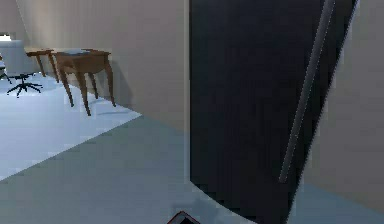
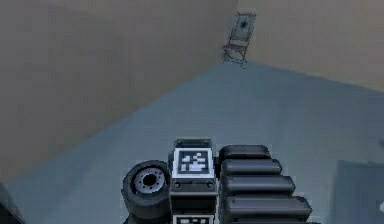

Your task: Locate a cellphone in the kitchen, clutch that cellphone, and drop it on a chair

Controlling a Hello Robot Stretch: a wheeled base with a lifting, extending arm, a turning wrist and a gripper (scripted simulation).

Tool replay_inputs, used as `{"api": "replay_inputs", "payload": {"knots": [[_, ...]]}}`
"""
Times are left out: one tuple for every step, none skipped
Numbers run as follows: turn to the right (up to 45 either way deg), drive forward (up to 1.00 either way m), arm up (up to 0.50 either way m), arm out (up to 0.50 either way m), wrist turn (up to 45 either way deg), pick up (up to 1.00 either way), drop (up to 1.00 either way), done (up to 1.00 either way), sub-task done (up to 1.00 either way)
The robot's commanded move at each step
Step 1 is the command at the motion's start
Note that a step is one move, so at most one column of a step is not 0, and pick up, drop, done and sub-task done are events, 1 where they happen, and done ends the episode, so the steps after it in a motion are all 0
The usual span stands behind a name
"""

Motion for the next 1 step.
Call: {"api": "replay_inputs", "payload": {"knots": [[0.0,0.25,0.0,0.0,0.0,0.0,0.0,0.0,0.0]]}}
